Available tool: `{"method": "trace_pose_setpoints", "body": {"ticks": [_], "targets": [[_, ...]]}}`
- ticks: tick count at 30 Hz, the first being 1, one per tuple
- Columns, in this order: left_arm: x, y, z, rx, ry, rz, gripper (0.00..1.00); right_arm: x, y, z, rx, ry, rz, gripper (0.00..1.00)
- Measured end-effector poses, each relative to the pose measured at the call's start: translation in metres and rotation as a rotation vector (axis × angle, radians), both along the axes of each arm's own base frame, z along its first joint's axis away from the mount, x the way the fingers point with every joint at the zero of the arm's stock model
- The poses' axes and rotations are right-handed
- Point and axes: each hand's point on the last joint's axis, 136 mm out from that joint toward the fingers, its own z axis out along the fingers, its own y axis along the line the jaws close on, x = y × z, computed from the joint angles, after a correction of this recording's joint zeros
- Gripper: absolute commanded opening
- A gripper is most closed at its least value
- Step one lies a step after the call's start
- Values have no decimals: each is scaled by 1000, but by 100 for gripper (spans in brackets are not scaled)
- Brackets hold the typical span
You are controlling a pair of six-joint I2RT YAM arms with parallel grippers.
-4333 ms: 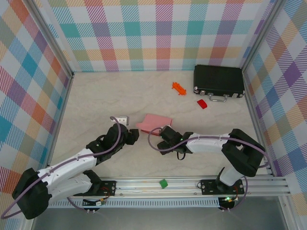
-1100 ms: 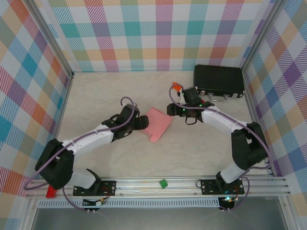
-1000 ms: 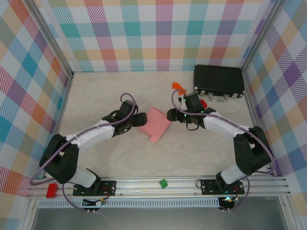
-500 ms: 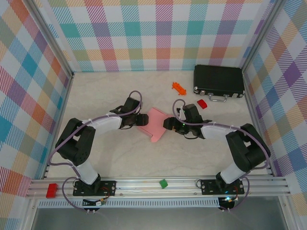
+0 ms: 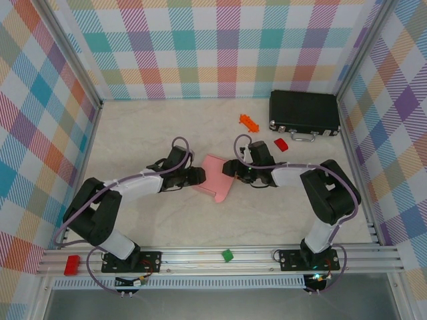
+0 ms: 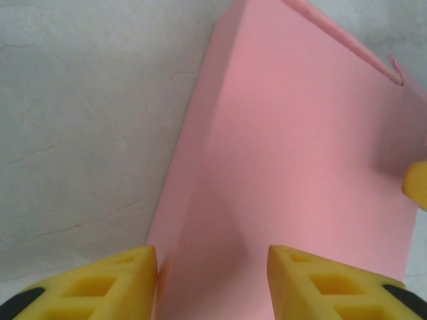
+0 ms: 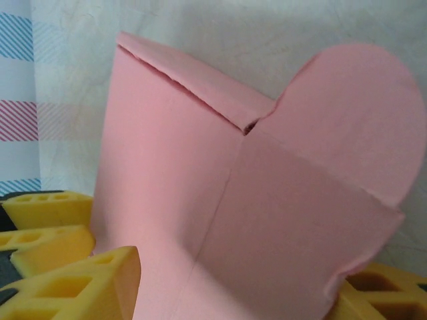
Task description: Fold the paper box
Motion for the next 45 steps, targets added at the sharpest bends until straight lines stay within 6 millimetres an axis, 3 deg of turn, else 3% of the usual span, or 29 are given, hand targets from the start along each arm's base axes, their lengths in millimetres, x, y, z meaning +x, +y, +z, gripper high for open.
{"method": "trace_pose_setpoints", "body": {"ticks": [7, 12, 16, 19, 24, 38, 45], "targets": [[13, 7, 13, 22, -59, 29, 53, -1, 3, 3, 13, 3, 15, 59], [31, 8, 2, 55, -65, 16, 48, -3, 4, 3, 26, 10, 22, 55], [33, 5, -11, 72, -42, -9, 44, -5, 6, -6, 34, 33, 26, 48], [36, 2, -10, 65, -51, -17, 41, -8, 5, -19, 35, 65, 19, 45], [37, -1, -11, 48, -54, -18, 36, -7, 9, -17, 81, 56, 22, 37], [42, -3, -11, -28, -63, 16, 32, -7, 15, -11, 171, 37, 12, 38], [49, 6, -12, -96, -55, 53, 32, 1, 21, 1, 193, 7, 14, 38]]}}
